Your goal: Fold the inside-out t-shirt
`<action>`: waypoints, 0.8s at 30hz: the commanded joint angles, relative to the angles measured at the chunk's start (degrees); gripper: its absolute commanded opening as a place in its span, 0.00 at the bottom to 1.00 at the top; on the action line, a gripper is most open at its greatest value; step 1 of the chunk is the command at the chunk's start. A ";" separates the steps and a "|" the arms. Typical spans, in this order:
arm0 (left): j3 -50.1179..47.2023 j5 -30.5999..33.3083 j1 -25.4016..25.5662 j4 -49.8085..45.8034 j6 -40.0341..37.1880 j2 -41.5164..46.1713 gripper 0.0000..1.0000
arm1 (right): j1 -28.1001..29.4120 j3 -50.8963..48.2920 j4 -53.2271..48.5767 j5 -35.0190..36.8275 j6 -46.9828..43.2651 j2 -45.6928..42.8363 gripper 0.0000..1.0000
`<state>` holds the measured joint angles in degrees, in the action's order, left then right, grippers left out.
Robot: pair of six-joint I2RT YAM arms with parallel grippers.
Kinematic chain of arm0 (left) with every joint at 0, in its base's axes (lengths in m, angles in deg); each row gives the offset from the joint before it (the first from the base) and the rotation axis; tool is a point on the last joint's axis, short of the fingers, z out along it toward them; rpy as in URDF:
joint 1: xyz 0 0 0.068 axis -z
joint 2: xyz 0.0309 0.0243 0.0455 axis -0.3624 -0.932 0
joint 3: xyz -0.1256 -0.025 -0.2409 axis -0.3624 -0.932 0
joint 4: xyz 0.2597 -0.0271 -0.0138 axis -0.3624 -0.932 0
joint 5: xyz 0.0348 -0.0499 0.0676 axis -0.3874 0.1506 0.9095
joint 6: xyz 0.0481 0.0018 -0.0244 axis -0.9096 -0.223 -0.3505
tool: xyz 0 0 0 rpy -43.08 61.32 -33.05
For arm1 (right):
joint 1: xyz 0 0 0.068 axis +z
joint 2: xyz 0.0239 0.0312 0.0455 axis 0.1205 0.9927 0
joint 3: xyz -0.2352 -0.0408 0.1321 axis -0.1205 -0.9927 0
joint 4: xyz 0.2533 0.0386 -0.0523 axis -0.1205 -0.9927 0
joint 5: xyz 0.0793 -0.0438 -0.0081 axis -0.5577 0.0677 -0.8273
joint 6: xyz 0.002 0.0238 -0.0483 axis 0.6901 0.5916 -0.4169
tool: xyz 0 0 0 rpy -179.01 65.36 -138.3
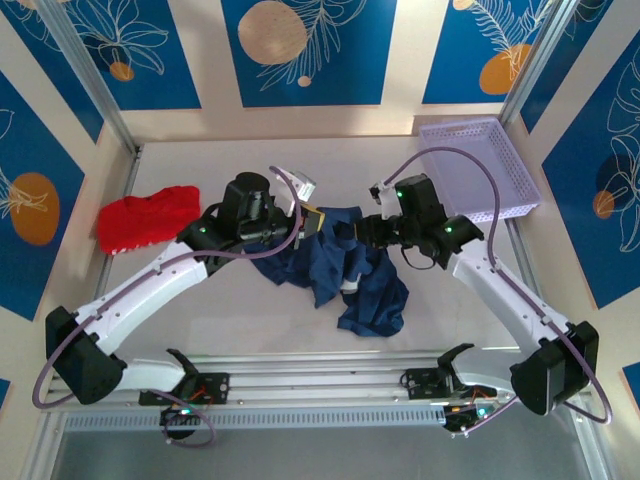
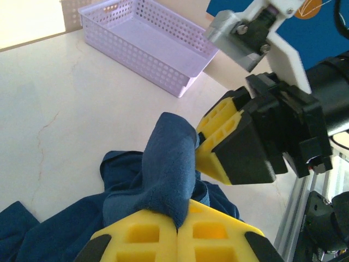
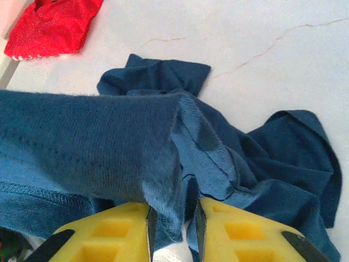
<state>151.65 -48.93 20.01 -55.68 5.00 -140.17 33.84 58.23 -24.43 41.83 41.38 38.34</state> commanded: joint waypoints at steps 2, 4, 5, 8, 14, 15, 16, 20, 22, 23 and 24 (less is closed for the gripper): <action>2.14 1.88 -0.57 -0.85 0.27 -0.30 0.00 | 0.25 -0.67 0.82 2.56 -4.27 -5.06 0.34; 2.15 2.27 -0.56 -1.18 -0.01 -0.25 0.00 | -0.02 -1.13 2.04 1.05 -5.02 -6.56 0.36; 2.19 2.40 -0.56 -1.28 -0.06 -0.23 0.00 | -0.10 -1.17 2.48 1.00 -5.40 -6.88 0.37; 2.18 2.28 -0.56 -1.41 0.02 -0.10 0.00 | -0.02 -1.43 4.01 1.36 -6.94 -7.45 0.39; 2.43 2.02 -0.56 -1.70 0.00 -0.40 0.00 | 4.30 -3.31 8.41 1.90 -11.75 -6.86 0.52; 2.53 1.86 -0.52 -1.71 -0.03 -0.47 0.00 | 5.60 -3.66 9.22 2.96 -12.56 -6.71 0.56; 2.56 1.69 -0.56 -1.79 -0.05 -0.56 0.00 | 6.69 -4.04 9.93 4.14 -13.20 -6.52 0.58; 2.81 1.23 -0.56 -2.00 -0.08 -0.70 0.00 | 10.03 -4.12 11.26 11.37 -15.05 -4.34 0.63; 2.77 1.22 -0.56 -1.97 -0.06 -0.65 0.00 | 11.95 -3.81 11.80 15.72 -16.42 -2.58 0.68; 2.72 1.22 -0.61 -2.00 -0.04 -0.56 0.00 | 12.58 -3.88 12.22 17.33 -17.05 -1.84 0.69; 2.71 1.30 -0.56 -2.03 -0.02 -0.56 0.00 | 13.33 -4.03 12.69 18.96 -17.49 -1.07 0.71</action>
<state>152.15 -47.25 20.01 -57.10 5.00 -140.70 45.60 54.67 -14.28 53.33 27.31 35.70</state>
